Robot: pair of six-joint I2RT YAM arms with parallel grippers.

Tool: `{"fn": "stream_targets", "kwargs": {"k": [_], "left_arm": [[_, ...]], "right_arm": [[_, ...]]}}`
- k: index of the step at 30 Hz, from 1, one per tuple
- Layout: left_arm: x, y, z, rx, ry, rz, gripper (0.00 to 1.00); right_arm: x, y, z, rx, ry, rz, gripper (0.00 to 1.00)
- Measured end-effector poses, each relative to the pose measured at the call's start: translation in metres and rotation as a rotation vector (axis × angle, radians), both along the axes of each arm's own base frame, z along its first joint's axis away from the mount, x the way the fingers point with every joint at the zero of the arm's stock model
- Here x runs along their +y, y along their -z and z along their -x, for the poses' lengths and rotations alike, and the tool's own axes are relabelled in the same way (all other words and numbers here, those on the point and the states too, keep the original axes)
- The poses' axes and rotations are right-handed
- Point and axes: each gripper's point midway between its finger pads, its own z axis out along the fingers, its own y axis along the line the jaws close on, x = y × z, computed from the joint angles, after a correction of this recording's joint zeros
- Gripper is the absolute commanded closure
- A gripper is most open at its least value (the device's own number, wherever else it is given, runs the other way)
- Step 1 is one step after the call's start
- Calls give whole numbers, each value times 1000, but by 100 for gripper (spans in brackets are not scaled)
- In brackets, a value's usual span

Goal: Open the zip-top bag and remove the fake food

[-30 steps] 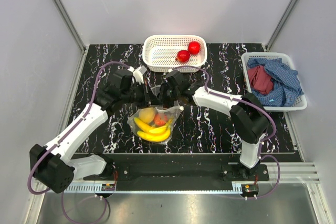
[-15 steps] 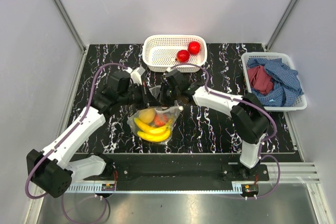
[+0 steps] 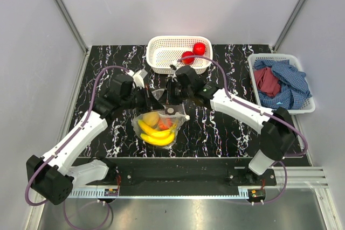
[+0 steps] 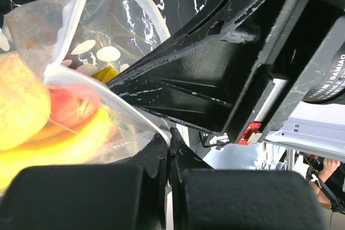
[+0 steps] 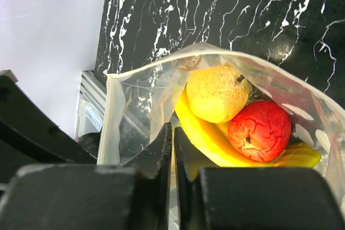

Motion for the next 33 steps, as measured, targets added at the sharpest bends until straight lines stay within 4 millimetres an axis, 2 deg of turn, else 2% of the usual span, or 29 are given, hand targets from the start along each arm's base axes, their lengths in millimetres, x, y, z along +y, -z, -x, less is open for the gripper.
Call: {"fn": "stream_targets", "kwargs": {"k": [4, 7, 8, 11, 15, 21, 25, 30, 33], "left_arm": [[0, 2, 0, 6, 2, -3, 100], [0, 10, 2, 38, 7, -19, 100], [-1, 13, 2, 50, 9, -27, 100], [-2, 27, 3, 96, 22, -55, 100], [-3, 40, 4, 133, 42, -79, 100], [-3, 56, 6, 176, 57, -113, 100], [-7, 56, -5, 138, 56, -102, 100], [-9, 58, -10, 124, 54, -98, 100], [-10, 58, -11, 118, 55, -95, 100]], "right_arm": [[4, 16, 2, 40, -26, 29, 71], [5, 43, 2, 87, -44, 81, 64], [4, 53, 2, 102, -48, 104, 56], [-4, 76, 3, 128, -62, 170, 44], [-13, 95, 5, 141, -83, 224, 39], [-15, 123, 9, 165, -146, 273, 30], [-14, 144, 23, 219, -205, 298, 25], [-15, 159, 31, 249, -236, 323, 24], [-15, 159, 31, 244, -240, 324, 32]]}}
